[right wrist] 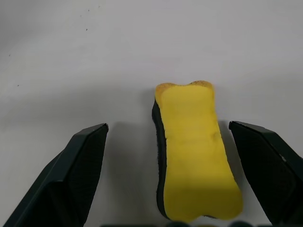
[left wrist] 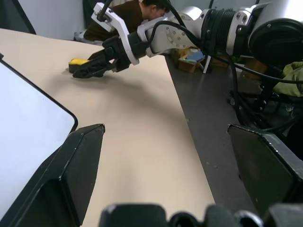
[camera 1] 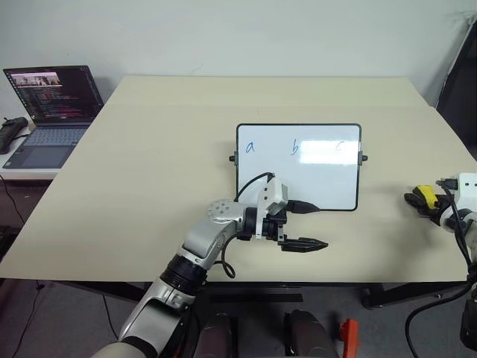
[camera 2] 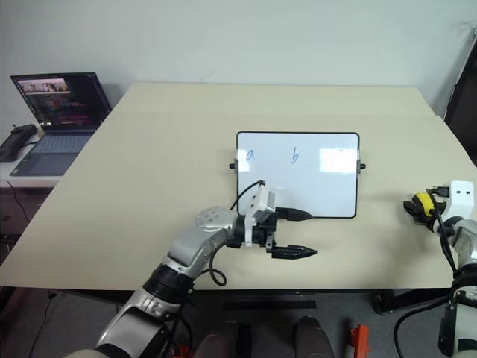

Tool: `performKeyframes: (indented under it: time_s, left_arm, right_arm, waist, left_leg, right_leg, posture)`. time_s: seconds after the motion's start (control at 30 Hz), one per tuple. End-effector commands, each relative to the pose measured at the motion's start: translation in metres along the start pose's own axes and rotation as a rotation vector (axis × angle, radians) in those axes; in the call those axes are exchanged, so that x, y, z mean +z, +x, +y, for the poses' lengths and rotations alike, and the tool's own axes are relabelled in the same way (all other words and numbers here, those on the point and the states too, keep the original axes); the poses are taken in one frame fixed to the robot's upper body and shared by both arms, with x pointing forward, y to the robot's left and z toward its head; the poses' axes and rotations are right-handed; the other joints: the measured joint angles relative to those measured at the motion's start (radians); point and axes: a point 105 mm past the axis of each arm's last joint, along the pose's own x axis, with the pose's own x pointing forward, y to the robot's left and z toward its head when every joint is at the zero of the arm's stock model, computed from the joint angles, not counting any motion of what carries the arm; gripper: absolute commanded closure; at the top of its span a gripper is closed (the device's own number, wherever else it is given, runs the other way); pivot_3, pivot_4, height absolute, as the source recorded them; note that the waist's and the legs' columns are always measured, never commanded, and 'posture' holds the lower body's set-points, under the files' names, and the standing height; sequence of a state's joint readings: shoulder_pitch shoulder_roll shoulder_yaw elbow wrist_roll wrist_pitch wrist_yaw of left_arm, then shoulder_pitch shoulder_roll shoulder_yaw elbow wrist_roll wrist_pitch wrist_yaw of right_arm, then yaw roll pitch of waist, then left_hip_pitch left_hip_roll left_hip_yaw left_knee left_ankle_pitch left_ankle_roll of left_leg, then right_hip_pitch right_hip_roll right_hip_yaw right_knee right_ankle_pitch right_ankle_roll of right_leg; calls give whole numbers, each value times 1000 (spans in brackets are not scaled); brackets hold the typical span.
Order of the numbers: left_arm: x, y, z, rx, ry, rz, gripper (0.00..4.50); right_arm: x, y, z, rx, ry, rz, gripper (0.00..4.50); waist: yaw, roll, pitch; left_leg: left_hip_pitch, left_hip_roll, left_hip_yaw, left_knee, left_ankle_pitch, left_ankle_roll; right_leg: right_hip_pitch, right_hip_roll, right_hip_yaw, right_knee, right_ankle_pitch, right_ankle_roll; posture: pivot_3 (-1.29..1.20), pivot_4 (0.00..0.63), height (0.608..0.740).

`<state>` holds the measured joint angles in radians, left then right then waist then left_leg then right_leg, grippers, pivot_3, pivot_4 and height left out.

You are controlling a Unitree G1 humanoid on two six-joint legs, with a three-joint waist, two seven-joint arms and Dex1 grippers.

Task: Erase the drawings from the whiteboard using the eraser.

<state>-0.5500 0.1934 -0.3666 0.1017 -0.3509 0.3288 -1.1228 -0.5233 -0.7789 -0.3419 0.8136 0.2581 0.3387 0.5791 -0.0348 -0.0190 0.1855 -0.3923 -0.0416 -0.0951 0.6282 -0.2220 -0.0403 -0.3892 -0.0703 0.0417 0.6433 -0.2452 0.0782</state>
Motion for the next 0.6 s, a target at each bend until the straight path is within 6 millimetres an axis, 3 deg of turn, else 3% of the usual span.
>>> performKeyframes:
  time_s: [0.03,0.27,0.43,0.6]
  left_arm:
    - [12,1,-5,-12,39,-29,0]
    - [12,1,-5,-1,37,-25,0]
    - [11,0,-5,-1,38,-22,0]
    - [11,1,-4,-6,39,-18,0]
  right_arm:
    - [18,-6,-11,-33,-6,-53,15]
    - [17,-8,-17,-54,-7,-57,15]
    - [21,-11,-20,-59,23,-82,1071]
    - [21,-11,-21,-60,37,-88,2843]
  waist:
    - [0,0,0]
    - [0,0,0]
    - [0,0,0]
    - [0,0,0]
  left_leg:
    - [0,0,0,0,0,0]
    - [0,0,0,0,0,0]
    - [0,0,0,0,0,0]
    - [0,0,0,0,0,0]
  right_leg:
    - [0,0,0,0,0,0]
    - [0,0,0,0,0,0]
    - [0,0,0,0,0,0]
    - [0,0,0,0,0,0]
  posture:
    - [0,150,740]
    - [0,150,740]
    - [0,150,740]
    - [0,150,740]
